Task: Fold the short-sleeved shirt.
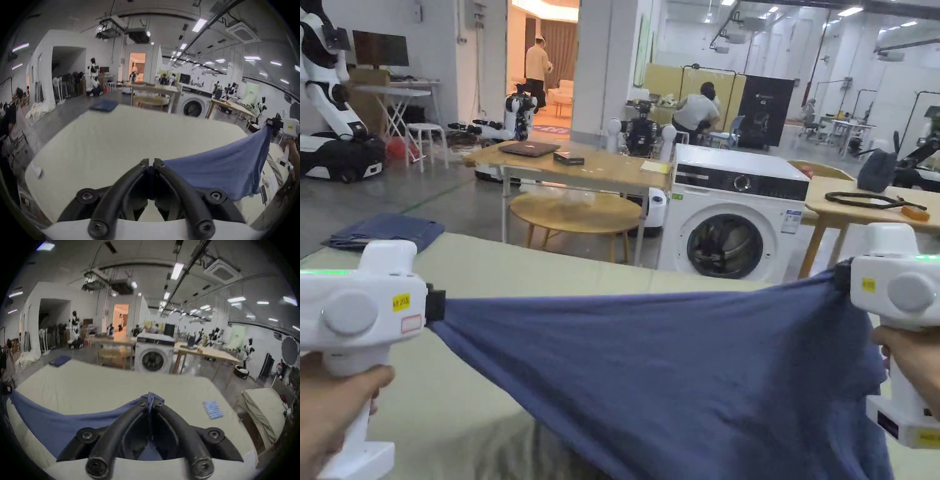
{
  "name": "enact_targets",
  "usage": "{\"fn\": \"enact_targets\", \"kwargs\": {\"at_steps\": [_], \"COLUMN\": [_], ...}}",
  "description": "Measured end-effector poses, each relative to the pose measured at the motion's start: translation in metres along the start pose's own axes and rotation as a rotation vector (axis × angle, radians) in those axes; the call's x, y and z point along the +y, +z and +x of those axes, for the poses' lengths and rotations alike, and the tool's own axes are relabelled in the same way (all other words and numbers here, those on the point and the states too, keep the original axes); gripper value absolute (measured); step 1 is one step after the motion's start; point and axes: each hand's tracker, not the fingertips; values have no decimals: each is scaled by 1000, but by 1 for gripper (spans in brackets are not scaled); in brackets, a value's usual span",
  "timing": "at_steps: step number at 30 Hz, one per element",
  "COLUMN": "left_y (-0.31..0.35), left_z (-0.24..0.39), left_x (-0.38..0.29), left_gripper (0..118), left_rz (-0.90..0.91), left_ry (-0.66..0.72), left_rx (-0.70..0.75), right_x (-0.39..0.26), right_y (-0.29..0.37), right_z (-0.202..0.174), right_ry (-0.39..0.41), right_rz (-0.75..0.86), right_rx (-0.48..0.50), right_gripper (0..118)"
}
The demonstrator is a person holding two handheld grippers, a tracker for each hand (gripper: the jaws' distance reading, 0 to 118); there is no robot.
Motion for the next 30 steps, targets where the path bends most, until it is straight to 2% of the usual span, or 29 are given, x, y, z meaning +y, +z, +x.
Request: {"fn": "enact_targets", "kwargs": {"at_steps": [6,14,25,30], "left_y": [-17,-34,-62,-58], "left_z": [41,74,95,95], "left_x": [123,230,305,288], "left_gripper": [0,0,0,0], "left_rz": [106,167,272,271], "left_ry": [-59,-121,-133,-157], "left_rx": [-21,7,37,51], "right_x": [69,142,205,189], "right_y": [28,26,-3,-11], "right_z": [38,63,64,58], "right_ry": [-31,-51,-81,-64], "right_rz": [124,208,315,323], "right_rx": [-90,-147,-182,-177], "right_gripper": [2,2,2,2]}}
